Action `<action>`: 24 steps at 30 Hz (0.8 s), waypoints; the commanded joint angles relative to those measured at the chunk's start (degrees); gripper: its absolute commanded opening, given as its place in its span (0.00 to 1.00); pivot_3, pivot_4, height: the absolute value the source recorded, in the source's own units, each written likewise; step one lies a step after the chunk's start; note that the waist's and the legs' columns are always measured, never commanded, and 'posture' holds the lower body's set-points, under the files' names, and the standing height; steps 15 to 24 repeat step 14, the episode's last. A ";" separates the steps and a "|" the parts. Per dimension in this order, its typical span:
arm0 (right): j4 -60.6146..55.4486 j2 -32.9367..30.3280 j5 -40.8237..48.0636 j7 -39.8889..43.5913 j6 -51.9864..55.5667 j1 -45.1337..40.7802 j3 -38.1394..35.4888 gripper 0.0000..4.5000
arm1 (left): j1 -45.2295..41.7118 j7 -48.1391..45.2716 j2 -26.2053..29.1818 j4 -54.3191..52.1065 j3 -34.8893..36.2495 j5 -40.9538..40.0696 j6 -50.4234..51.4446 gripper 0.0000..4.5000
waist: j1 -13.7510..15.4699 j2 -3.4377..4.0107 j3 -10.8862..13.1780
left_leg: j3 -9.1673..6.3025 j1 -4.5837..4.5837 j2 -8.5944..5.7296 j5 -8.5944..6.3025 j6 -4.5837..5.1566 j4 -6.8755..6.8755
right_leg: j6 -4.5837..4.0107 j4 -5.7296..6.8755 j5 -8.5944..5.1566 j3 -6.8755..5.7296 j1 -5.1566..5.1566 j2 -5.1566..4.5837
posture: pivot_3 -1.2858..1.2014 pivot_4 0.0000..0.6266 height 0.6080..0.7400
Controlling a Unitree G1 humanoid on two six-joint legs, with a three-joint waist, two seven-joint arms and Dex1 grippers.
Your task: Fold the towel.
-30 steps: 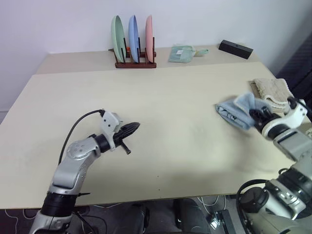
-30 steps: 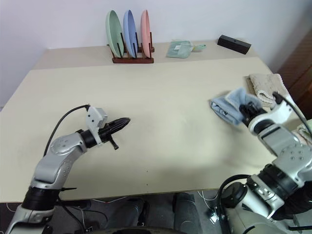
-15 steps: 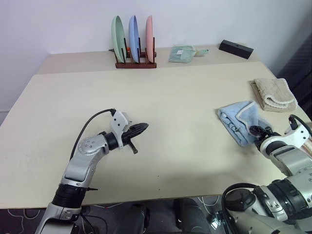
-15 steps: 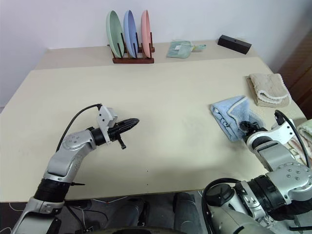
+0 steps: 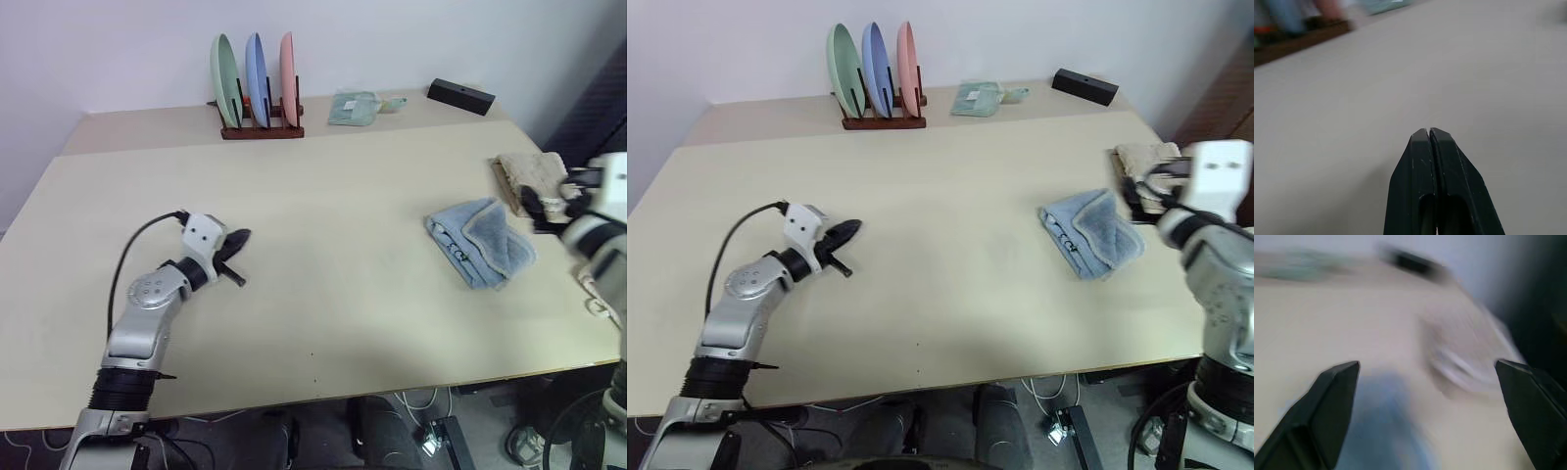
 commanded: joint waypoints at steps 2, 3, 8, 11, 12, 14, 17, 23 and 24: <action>4.50 -0.43 -2.62 14.42 -13.62 0.41 11.15 0.99 | 6.03 2.49 2.02 -6.73 5.62 -0.33 0.28 0.00 | 0.30 -0.05 0.04 | 0.03 -0.04 -0.03 0.07 -0.21 0.01 | 0.00 -0.02 0.00 0.03 -0.03 0.02 | 0.52 0.24 0.90; 6.11 -0.10 -2.89 15.97 -15.38 -0.13 12.32 0.99 | 7.43 2.85 2.28 -8.08 6.31 -0.38 0.60 0.00 | 0.51 -0.07 0.05 | 0.05 -0.09 -0.04 0.07 -0.21 0.02 | 0.00 -0.06 0.01 0.05 -0.07 0.01 | 0.52 0.24 0.90; 14.38 1.34 -5.08 21.27 -21.41 -3.68 16.53 0.99 | 12.63 5.22 2.18 -12.80 9.09 -0.37 2.10 0.00 | 1.84 -0.14 0.09 | 0.02 -0.26 -0.13 0.04 -0.16 0.12 | 0.09 -0.39 0.20 0.05 -0.06 -0.04 | 0.52 0.24 0.90; 17.32 2.34 -5.33 23.60 -22.80 -5.34 17.87 0.99 | 14.90 6.42 1.67 -14.73 9.64 -0.03 2.63 0.00 | 1.84 -0.13 0.09 | 0.00 -0.31 -0.04 0.04 -0.17 0.11 | 0.08 -0.65 0.31 0.04 0.00 0.08 | 0.52 0.24 0.90; 18.02 2.65 -5.69 24.15 -23.32 -5.68 18.34 0.99 | 15.39 6.70 1.48 -15.16 9.64 0.03 2.61 0.00 | 1.79 -0.13 0.09 | 0.00 -0.32 -0.02 0.04 -0.17 0.10 | 0.07 -0.69 0.33 0.05 0.01 0.10 | 0.52 0.24 0.90; 19.61 3.23 -6.55 24.77 -24.29 -6.46 18.97 0.99 | 15.54 7.22 1.22 -15.53 9.56 -0.06 2.69 0.00 | 1.79 -0.13 0.09 | 0.02 -0.32 0.00 0.04 -0.17 0.09 | 0.06 -0.70 0.34 0.05 -0.01 0.11 | 0.52 0.24 0.90; 19.61 3.23 -6.55 24.77 -24.29 -6.46 18.97 0.99 | 15.54 7.22 1.22 -15.53 9.56 -0.06 2.69 0.00 | 1.79 -0.13 0.09 | 0.02 -0.32 0.00 0.04 -0.17 0.09 | 0.06 -0.70 0.34 0.05 -0.01 0.11 | 0.52 0.24 0.90; 19.61 3.23 -6.55 24.77 -24.29 -6.46 18.97 0.99 | 15.54 7.22 1.22 -15.53 9.56 -0.06 2.69 0.00 | 1.79 -0.13 0.09 | 0.02 -0.32 0.00 0.04 -0.17 0.09 | 0.06 -0.70 0.34 0.05 -0.01 0.11 | 0.52 0.24 0.90; 19.61 3.23 -6.55 24.77 -24.29 -6.46 18.97 0.99 | 15.54 7.22 1.22 -15.53 9.56 -0.06 2.69 0.00 | 1.79 -0.13 0.09 | 0.02 -0.32 0.00 0.04 -0.17 0.09 | 0.06 -0.70 0.34 0.05 -0.01 0.11 | 0.52 0.24 0.90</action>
